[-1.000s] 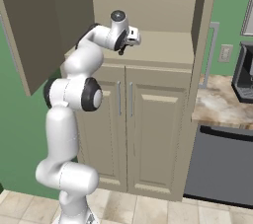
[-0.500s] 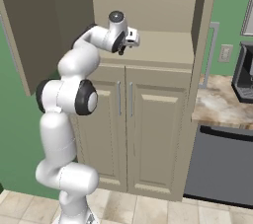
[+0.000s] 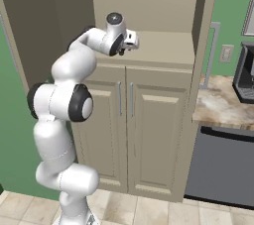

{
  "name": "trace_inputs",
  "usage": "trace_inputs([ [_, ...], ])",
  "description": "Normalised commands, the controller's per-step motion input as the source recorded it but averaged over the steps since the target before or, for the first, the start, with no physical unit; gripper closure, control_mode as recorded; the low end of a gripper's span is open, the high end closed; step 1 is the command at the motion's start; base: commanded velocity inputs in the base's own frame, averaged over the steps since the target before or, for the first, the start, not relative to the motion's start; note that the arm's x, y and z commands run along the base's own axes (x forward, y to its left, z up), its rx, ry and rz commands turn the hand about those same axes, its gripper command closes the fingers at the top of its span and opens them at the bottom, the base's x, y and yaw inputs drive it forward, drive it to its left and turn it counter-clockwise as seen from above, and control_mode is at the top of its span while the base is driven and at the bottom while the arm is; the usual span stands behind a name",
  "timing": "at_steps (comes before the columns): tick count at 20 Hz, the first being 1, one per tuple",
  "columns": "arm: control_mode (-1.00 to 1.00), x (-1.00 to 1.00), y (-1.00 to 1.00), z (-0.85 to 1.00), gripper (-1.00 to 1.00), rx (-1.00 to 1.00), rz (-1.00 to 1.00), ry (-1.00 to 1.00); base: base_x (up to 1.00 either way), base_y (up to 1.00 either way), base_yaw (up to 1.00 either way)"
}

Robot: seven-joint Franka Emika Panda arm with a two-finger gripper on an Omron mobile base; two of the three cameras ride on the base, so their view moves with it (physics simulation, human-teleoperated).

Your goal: Pick up the dish brush and bar soap from the sink, and place them back in the cabinet, and close the cabinet doors.

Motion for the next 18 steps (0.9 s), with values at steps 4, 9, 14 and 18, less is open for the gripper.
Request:
trace_inputs([
  [4, -1.00, -0.60, -0.03, 0.01, -1.00, 0.00, 0.00, 0.00, 0.00, 0.00, 0.00],
  [9, -1.00, -0.54, 0.00, 0.01, -1.00, 0.00, 0.00, 0.00, 0.00, 0.00, 0.00],
  [14, -1.00, -0.52, 0.00, 0.14, -1.00, 0.00, 0.00, 0.04, 0.00, 0.00, 0.00],
  [18, -1.00, -0.43, 0.00, 0.21, -1.00, 0.00, 0.00, 0.09, 0.00, 0.00, 0.00],
])
